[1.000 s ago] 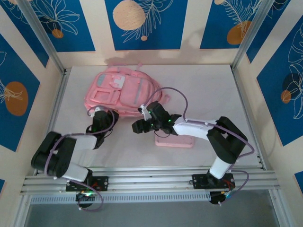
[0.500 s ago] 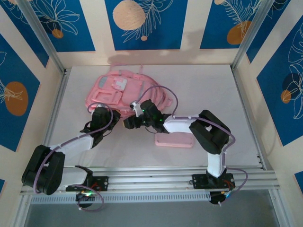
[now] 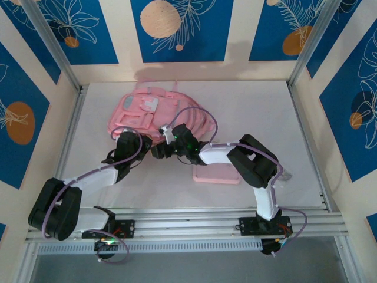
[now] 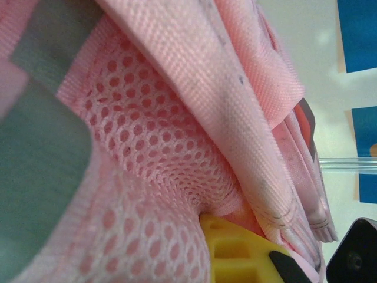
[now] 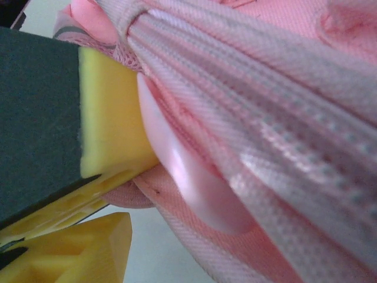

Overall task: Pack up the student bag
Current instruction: Zip the student bag at the center of the table.

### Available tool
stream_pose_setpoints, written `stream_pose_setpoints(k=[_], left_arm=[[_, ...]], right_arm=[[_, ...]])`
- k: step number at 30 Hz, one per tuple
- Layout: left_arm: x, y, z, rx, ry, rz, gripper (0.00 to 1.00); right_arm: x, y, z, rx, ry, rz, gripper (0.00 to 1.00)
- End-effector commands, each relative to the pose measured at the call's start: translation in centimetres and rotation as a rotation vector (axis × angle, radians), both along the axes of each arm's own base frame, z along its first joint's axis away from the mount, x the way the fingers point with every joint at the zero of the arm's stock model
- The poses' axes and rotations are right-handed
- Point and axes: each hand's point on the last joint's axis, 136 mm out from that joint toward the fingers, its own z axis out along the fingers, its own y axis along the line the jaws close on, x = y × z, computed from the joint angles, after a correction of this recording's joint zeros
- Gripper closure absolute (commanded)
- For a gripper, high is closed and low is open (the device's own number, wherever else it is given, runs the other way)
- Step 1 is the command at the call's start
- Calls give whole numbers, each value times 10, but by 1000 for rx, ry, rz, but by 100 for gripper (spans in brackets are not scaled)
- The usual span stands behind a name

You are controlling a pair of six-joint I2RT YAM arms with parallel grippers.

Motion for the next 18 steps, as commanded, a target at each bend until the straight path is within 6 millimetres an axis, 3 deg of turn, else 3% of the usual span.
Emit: stream_pose_setpoints(k=[1,6,10,13,18], left_arm=[[-6,-53,48,-133,-104,-195,100],[-4,-50,51,-125,-117,-177,100],[-2,-40,43,-79,-115,-146,100],[2,-26,30,-19,-100,-113,100],[9,-1,22,72,-105,-54,100]], right_arm=[[31,17,36,64,-172,-32,48],[36,14,34,45,-177,-60,98],[30,0,37,29,-137,-59,100],[15,-19,33,-34,-21,-52,100],[-17,-66,3,-188,249,-63,100]])
